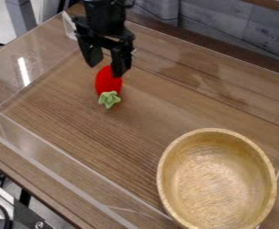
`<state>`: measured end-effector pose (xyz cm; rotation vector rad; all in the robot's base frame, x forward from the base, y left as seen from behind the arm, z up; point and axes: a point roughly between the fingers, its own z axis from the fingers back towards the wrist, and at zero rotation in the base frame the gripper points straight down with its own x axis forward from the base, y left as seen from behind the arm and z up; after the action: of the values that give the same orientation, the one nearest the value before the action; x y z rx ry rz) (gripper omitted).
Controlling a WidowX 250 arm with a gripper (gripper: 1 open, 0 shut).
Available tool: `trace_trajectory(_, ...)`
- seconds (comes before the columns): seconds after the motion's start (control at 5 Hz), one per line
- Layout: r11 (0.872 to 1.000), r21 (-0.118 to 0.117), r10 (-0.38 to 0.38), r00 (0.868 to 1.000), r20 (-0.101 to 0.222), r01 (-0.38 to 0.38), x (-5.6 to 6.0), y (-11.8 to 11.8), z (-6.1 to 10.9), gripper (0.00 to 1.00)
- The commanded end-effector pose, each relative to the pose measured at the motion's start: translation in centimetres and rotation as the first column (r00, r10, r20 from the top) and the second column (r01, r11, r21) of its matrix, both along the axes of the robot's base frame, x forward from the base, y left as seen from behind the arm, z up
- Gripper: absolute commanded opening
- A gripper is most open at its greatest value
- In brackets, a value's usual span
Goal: Move the red fruit to the right
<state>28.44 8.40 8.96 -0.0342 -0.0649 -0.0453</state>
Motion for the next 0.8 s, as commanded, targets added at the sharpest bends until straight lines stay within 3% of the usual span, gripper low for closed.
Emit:
trace_trajectory(0.0,1.0,0.005,0.015,0.999,0.043,-0.015,0.7,0.7,0.1,1.0)
trace_trajectory(0.6,0.999,0.015,0.033,0.998,0.056,-0.033,2.5,1.7,-1.0,1.0)
